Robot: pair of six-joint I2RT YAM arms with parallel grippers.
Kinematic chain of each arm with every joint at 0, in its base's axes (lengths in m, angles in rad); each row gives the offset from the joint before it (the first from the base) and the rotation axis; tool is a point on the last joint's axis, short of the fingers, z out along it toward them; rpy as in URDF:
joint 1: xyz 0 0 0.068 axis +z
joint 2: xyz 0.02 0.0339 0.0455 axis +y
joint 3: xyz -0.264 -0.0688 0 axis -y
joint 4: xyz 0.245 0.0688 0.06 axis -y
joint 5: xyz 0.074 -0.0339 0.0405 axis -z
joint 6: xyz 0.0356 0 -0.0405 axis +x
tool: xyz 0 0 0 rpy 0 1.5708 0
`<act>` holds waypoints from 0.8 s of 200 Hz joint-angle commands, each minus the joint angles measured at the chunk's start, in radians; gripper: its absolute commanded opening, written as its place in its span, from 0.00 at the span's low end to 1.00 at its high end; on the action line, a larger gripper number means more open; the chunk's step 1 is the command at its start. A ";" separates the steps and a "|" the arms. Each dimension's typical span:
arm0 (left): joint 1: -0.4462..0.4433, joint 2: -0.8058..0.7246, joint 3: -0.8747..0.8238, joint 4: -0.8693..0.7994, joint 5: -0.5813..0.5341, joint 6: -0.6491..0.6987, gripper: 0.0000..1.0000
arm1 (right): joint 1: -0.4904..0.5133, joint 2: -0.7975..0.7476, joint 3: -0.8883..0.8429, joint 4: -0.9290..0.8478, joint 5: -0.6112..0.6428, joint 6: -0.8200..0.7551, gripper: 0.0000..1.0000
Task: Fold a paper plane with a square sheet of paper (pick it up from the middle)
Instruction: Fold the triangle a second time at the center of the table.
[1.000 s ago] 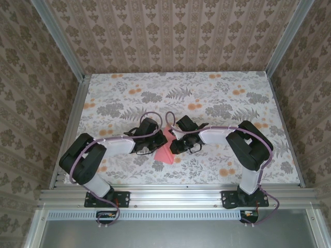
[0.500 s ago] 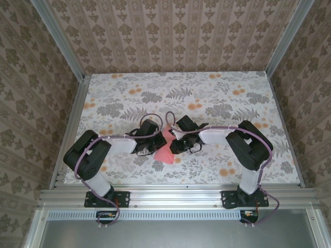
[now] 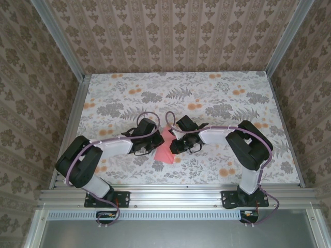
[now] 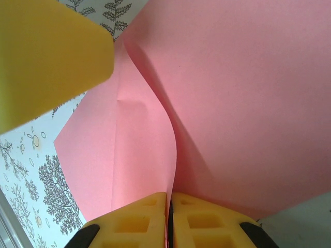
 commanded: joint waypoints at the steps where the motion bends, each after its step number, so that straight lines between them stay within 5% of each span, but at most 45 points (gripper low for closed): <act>1: 0.007 0.020 -0.008 -0.043 -0.025 0.029 0.05 | 0.006 0.059 -0.004 -0.037 0.051 0.013 0.12; 67: 0.007 0.102 -0.032 -0.051 -0.042 -0.007 0.04 | 0.007 0.061 -0.004 -0.039 0.053 0.015 0.12; 160: -0.032 -0.038 -0.010 -0.071 0.000 -0.017 0.06 | 0.007 0.054 -0.006 -0.040 0.065 0.022 0.12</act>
